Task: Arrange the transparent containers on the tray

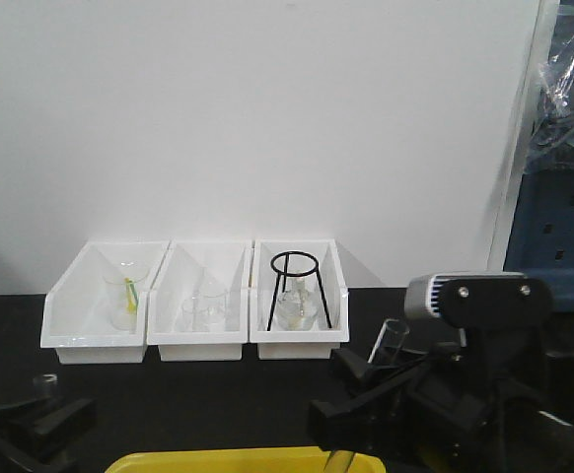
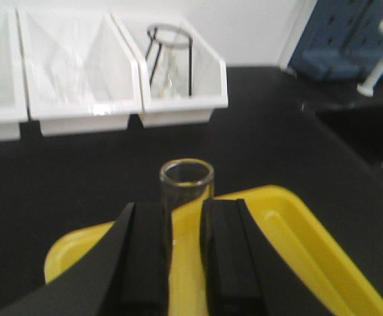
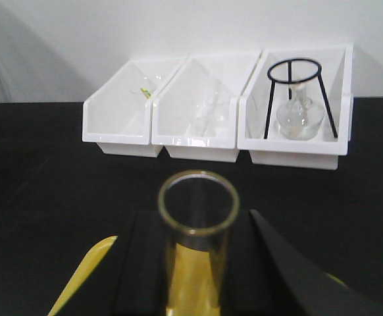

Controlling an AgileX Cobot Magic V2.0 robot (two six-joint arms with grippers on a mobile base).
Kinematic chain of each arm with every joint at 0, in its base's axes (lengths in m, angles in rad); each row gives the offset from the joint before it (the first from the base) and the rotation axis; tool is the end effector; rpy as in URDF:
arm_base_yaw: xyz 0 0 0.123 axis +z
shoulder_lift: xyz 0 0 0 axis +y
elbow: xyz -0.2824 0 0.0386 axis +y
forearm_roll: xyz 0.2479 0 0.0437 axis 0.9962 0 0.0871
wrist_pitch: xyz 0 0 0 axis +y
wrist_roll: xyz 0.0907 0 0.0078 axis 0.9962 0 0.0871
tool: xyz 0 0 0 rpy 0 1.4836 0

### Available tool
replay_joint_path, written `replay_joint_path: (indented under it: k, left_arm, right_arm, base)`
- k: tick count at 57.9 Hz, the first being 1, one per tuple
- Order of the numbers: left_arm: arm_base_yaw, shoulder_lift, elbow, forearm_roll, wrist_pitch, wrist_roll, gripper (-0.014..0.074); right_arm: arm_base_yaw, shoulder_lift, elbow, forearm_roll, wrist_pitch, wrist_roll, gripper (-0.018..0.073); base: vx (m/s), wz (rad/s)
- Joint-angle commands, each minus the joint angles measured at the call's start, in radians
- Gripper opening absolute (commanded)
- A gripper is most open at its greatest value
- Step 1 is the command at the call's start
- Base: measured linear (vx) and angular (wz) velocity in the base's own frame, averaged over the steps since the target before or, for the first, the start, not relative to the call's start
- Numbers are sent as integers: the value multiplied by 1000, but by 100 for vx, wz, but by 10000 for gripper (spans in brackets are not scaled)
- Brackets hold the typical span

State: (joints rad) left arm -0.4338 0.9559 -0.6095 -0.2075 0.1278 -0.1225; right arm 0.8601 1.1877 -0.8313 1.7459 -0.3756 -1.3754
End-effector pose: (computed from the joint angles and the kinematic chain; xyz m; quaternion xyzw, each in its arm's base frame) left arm 0.1813 -0.0867 0.2986 0.0510 0.8275 -0.2180 0.5149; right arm 0.1931 0.1741 0.3257 -0.0862 0.8044 0.2092 0.5493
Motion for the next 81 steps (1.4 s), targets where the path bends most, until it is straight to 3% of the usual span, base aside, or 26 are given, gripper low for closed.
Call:
replay_joint_path:
  k: [1, 18, 38, 60, 81]
  left_arm:
    - [-16, 55, -61, -12, -55, -8, 143]
    - [-17, 338, -183, -36, 71, -49, 146]
    - [-17, 533, -183, -65, 83, -61, 174]
    - [-17, 593, -183, -64, 78, -61, 221]
    - [-17, 593, -183, -64, 48, -61, 367]
  right_arm:
    - [-2, 23, -40, 25, 17, 72, 201]
    - [-2, 130, -40, 25, 24, 131, 201]
    - [-3, 144, -40, 25, 24, 130, 201]
    - [-3, 267, -35, 25, 29, 119, 201]
    - [-3, 429, -36, 25, 107, 119, 201]
  base:
    - [0, 0]
    - [0, 0]
    - [0, 0]
    - [0, 0]
    - [0, 0]
